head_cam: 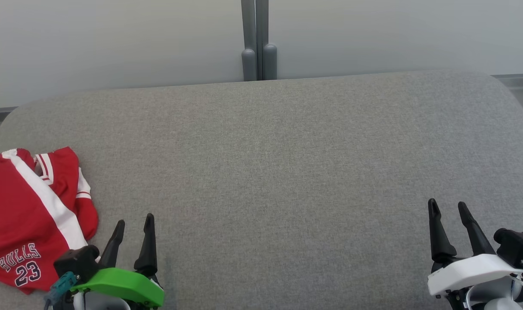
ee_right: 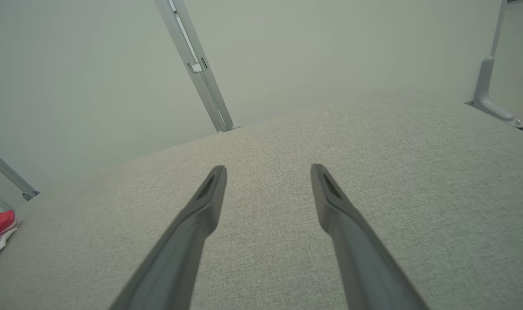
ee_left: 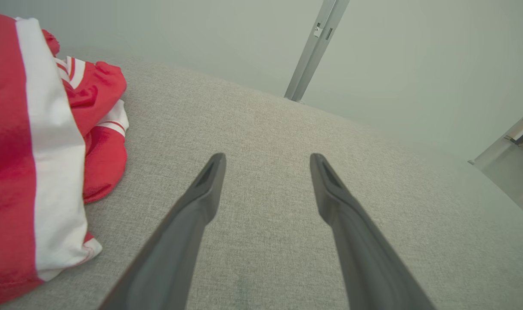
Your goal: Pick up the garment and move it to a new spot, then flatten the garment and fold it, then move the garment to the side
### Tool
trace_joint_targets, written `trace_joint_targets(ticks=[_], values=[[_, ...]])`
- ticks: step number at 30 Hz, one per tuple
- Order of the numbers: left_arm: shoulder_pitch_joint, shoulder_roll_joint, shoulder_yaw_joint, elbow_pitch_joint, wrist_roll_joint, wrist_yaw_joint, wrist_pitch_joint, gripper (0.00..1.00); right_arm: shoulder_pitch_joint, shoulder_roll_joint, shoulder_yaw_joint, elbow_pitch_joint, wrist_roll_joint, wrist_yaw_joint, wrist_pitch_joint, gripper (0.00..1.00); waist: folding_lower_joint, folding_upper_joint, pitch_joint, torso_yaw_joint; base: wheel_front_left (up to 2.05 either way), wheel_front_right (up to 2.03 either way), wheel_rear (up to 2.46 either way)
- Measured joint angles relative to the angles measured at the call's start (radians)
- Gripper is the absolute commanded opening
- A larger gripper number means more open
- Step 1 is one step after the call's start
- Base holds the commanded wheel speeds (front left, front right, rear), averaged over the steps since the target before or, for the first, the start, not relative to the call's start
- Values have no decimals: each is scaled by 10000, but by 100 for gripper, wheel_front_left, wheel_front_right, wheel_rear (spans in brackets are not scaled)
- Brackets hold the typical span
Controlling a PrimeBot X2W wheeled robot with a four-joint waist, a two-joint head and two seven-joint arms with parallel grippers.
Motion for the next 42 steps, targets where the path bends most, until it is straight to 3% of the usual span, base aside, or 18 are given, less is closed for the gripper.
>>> trace_joint_targets(ticks=[42], values=[[124, 247, -230, 773, 3009, -12, -853, 100, 212, -44, -330, 0, -3202, 2, -909, 100, 0, 0, 7, 121, 0, 0, 0]])
